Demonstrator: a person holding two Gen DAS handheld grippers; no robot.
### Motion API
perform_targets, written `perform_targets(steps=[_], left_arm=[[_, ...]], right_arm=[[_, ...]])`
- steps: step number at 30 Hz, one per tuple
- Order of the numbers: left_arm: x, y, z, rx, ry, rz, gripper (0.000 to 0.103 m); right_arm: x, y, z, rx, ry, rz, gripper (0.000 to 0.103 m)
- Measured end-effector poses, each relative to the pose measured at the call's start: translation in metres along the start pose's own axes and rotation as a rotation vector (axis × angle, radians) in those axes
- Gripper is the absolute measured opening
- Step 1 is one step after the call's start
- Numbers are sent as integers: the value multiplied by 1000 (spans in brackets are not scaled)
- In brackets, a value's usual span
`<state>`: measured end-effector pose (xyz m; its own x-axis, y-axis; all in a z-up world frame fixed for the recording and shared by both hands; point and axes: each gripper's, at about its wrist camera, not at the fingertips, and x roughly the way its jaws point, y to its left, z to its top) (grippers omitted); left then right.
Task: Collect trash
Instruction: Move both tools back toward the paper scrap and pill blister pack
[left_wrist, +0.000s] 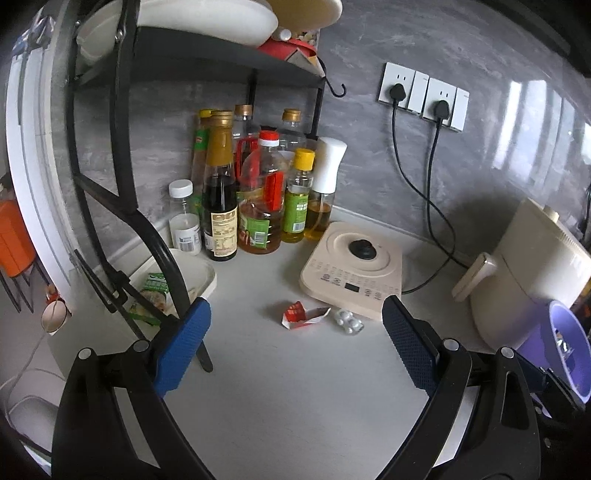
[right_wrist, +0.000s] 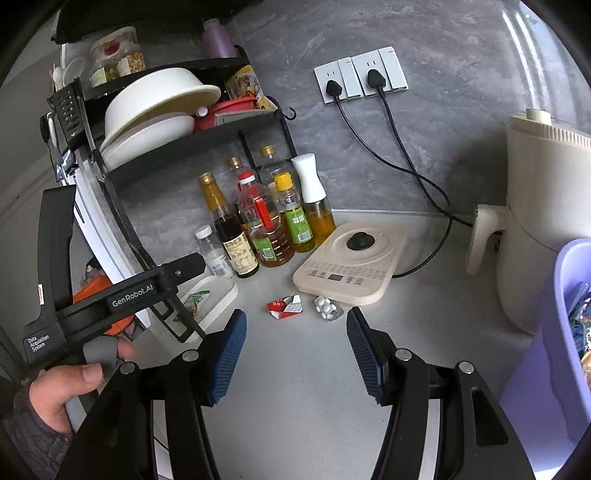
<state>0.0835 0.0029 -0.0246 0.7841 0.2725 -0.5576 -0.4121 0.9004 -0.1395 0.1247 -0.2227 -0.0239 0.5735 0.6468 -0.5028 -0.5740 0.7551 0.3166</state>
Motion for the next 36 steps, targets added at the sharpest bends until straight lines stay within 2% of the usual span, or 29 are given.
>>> perform_targets(steps=[7, 11, 14, 19, 23, 36], left_arm=[[28, 5, -2, -6, 22, -34, 93], [52, 8, -6, -2, 71, -48, 93], [67, 12, -8, -3, 91, -56, 90], [96, 9, -22, 4, 167, -79, 80], [110, 6, -26, 5, 188, -91, 79], [159, -6, -33, -41, 240, -50, 78]], right_arm=[[23, -1, -3, 24, 30, -39, 56], [38, -4, -2, 41, 46, -57, 56], [55, -6, -1, 54, 69, -72, 56], [76, -10, 0, 76, 89, -96, 56], [88, -19, -2, 100, 109, -123, 55], [116, -48, -5, 132, 146, -172, 55]])
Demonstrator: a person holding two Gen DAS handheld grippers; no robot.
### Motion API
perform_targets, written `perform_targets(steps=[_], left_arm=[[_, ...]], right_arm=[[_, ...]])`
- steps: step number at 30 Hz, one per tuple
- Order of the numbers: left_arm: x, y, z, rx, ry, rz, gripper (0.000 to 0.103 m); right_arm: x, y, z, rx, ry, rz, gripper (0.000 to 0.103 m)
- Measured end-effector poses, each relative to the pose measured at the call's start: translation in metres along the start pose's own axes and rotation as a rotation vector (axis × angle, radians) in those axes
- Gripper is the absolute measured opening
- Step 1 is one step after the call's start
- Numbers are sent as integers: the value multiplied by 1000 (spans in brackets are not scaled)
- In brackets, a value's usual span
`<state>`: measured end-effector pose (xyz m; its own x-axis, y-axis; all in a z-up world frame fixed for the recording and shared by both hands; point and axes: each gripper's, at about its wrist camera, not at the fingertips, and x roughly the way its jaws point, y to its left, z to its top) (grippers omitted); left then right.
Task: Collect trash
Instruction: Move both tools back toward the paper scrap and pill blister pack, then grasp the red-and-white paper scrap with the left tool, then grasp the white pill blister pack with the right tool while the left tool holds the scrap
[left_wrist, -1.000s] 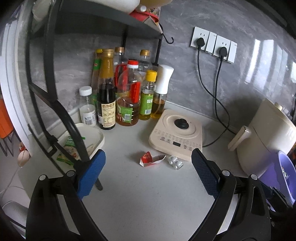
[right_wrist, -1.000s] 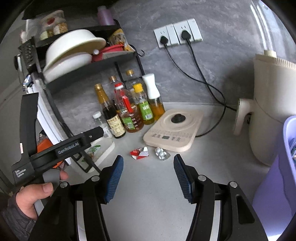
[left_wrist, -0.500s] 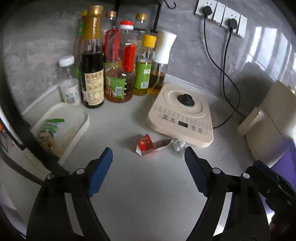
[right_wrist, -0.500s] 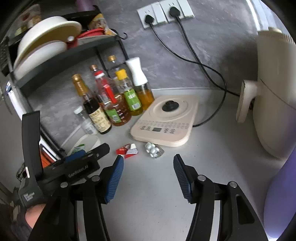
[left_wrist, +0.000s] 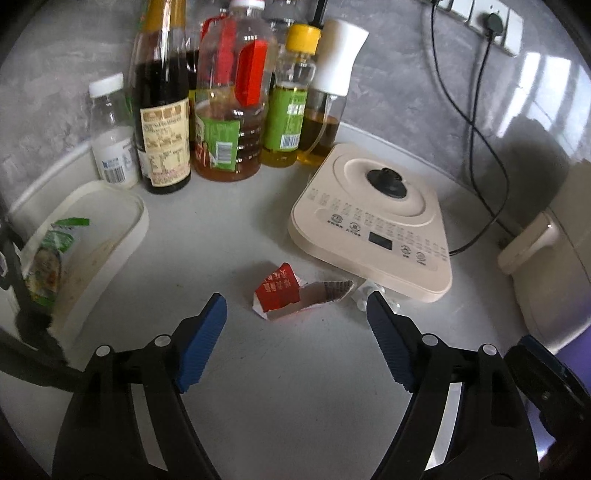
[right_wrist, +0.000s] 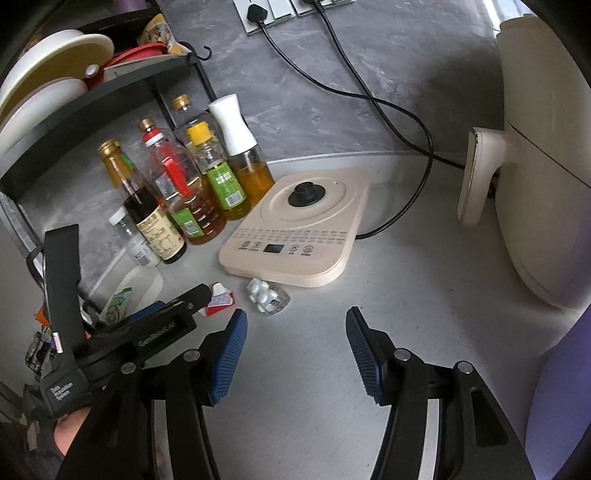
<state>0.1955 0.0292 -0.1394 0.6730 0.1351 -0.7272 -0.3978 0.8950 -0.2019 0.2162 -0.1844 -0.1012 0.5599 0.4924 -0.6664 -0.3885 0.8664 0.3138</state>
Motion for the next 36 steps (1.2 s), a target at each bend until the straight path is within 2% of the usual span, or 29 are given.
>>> perform_targets(steps=[13, 14, 16, 19, 29, 36], left_arm=[[41, -5, 5, -4, 32, 75, 77], [44, -3, 6, -10, 35, 77, 73], [46, -3, 9, 1, 31, 89, 51], [40, 0, 14, -8, 9, 81, 43], [11, -1, 11, -4, -62, 111, 42], [10, 10, 13, -13, -74, 139, 42]], right_arm=[[21, -11, 4, 8, 33, 0, 54], [22, -12, 3, 10, 34, 0, 54], [25, -13, 3, 17, 37, -1, 54], [30, -12, 3, 18, 41, 3, 54], [58, 4, 3, -15, 73, 46, 50], [84, 9, 9, -60, 99, 106, 49]])
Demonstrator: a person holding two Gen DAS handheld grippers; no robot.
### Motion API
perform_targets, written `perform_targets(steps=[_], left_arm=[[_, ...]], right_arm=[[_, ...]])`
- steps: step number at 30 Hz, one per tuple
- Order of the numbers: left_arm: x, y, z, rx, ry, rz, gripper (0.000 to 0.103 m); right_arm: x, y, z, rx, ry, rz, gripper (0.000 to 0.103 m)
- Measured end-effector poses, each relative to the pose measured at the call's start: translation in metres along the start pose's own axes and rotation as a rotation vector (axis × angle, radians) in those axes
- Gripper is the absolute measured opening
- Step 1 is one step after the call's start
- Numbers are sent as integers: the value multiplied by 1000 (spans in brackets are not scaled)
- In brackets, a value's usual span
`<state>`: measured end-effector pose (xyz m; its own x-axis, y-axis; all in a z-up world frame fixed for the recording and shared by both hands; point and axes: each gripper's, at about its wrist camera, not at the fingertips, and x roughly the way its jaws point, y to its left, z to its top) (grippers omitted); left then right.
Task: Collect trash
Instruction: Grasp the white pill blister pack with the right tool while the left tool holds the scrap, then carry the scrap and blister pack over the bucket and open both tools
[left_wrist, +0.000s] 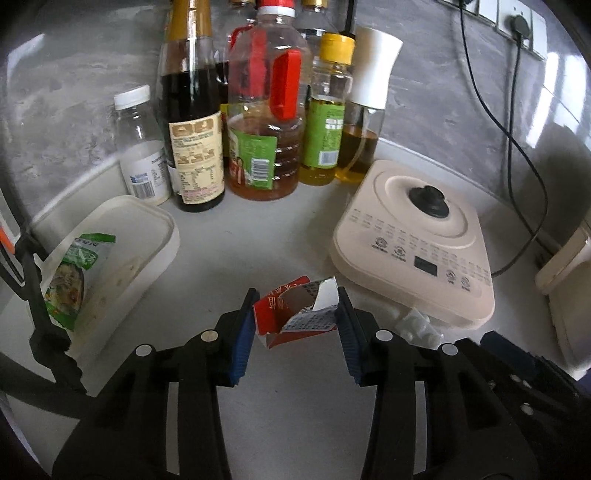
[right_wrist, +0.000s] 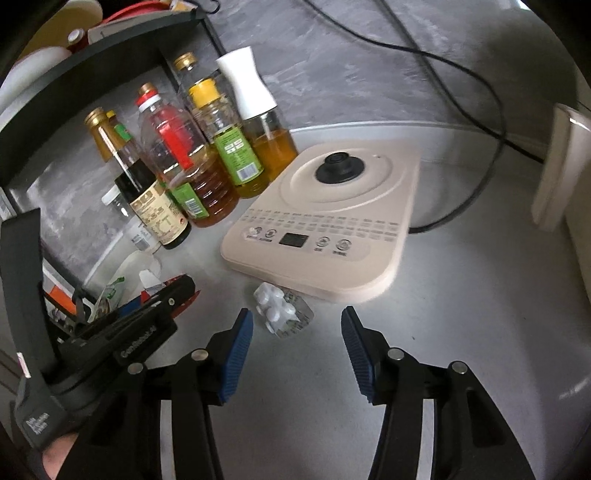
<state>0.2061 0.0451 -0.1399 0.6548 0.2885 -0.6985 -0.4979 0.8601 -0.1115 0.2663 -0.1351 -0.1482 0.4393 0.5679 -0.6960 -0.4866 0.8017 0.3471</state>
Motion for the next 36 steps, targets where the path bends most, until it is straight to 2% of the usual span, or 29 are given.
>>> perform_targets(steps=[11, 16, 17, 26, 36], left_arm=[[3, 6, 2, -14, 2, 0, 42], [6, 7, 2, -14, 9, 3, 42], [6, 7, 2, -16, 10, 2, 42], [2, 3, 1, -18, 0, -6, 42], [-23, -14, -4, 7, -23, -53, 42]], right_arm=[[30, 13, 0, -54, 52, 17, 45], [40, 11, -2, -56, 86, 16, 25], [40, 11, -2, -59, 89, 17, 25], [16, 1, -14, -50, 80, -3, 23], [-41, -13, -14, 5, -18, -39, 23]])
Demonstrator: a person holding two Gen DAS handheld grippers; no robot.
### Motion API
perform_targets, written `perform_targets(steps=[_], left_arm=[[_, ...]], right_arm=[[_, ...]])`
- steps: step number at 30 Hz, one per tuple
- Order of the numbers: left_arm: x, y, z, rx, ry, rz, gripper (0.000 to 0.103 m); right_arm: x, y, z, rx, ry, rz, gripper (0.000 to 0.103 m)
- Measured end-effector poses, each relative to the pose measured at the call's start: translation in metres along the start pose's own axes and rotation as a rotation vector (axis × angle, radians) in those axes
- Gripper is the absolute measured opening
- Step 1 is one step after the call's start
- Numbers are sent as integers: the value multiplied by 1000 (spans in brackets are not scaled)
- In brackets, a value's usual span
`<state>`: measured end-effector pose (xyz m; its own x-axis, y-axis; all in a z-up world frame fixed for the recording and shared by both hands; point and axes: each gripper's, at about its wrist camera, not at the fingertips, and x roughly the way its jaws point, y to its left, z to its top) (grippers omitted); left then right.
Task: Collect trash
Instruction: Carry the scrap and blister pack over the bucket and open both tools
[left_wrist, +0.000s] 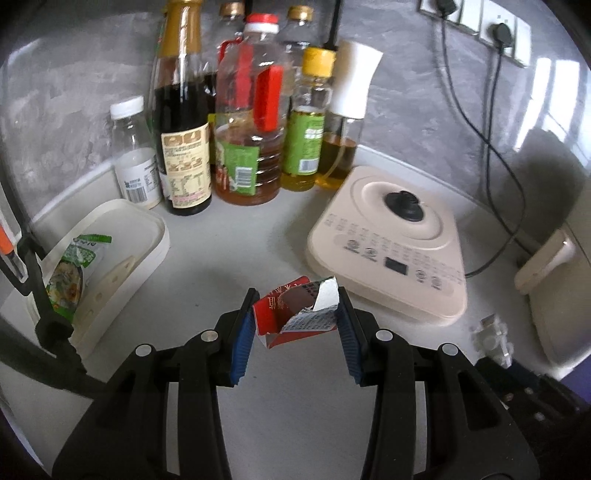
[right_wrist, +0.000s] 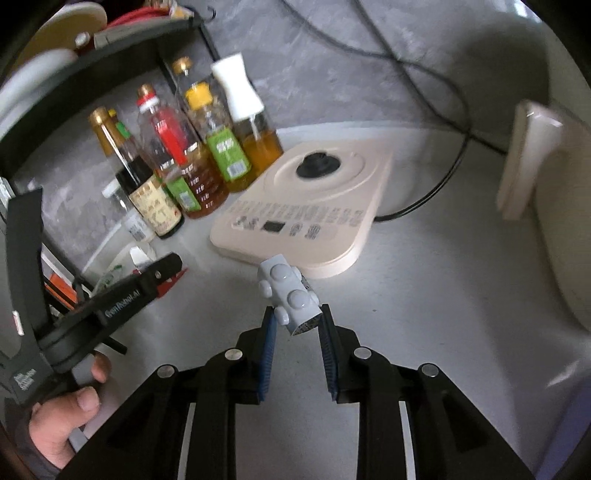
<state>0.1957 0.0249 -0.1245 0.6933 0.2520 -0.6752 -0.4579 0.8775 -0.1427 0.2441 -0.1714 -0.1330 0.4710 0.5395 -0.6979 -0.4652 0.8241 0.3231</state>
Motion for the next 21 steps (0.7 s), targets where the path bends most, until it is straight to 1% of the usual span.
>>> perform_targets(steps=[5, 15, 21], left_arm=[[-23, -11, -1, 20, -21, -36, 42], [-74, -36, 8, 59, -88, -107, 42], [-104, -52, 12, 91, -130, -158, 42]], right_arm=[[-36, -3, -1, 21, -62, -16, 23], [-109, 5, 5, 21, -193, -1, 23], [-147, 4, 7, 27, -253, 2, 23]])
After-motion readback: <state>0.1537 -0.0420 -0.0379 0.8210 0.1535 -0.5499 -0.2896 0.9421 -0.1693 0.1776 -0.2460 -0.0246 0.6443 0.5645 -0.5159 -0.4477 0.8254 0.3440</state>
